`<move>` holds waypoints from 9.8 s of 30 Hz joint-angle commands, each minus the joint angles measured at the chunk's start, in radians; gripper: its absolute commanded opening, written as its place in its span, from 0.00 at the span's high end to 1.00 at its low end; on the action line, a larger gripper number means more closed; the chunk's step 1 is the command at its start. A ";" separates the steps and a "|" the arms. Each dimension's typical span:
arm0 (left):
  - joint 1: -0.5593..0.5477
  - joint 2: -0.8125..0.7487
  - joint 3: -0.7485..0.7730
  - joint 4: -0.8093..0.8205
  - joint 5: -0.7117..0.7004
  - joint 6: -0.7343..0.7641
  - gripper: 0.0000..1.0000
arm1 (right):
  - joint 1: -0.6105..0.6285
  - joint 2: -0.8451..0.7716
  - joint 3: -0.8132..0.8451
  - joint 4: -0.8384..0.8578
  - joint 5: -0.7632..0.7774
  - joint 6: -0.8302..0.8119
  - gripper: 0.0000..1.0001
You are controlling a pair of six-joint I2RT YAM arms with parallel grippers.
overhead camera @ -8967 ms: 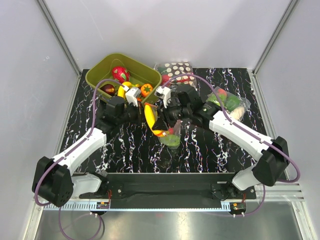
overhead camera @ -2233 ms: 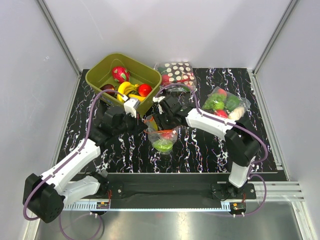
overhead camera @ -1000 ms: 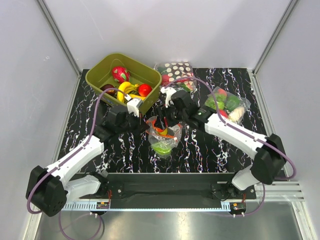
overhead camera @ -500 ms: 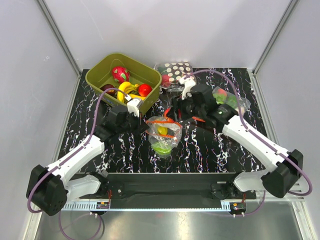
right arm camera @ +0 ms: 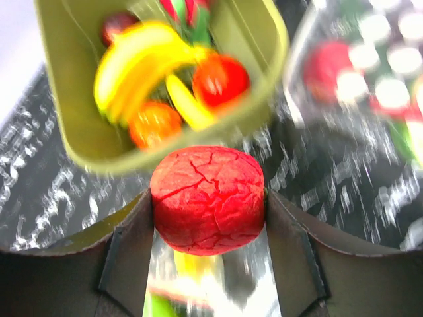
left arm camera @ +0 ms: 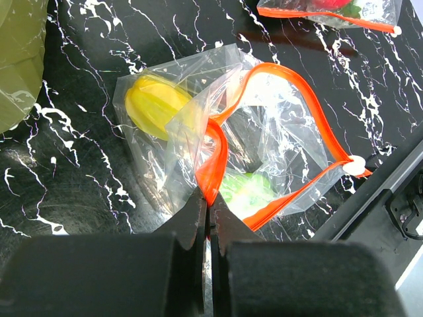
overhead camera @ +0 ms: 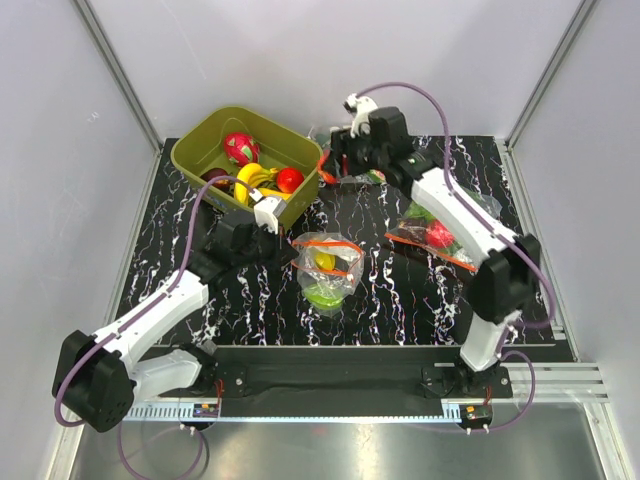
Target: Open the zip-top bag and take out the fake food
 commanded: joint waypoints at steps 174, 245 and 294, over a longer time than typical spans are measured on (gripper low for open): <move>0.174 0.057 -0.328 0.645 -0.110 -0.414 0.30 | 0.233 0.097 -0.452 0.341 -0.172 -0.143 0.17; 0.126 0.350 -0.305 0.669 0.140 -0.387 0.35 | 0.274 0.057 -0.422 0.187 -0.038 0.051 0.78; 0.212 0.347 -0.297 0.615 0.157 -0.350 1.00 | 0.245 -0.121 -0.452 0.022 -0.029 0.058 0.74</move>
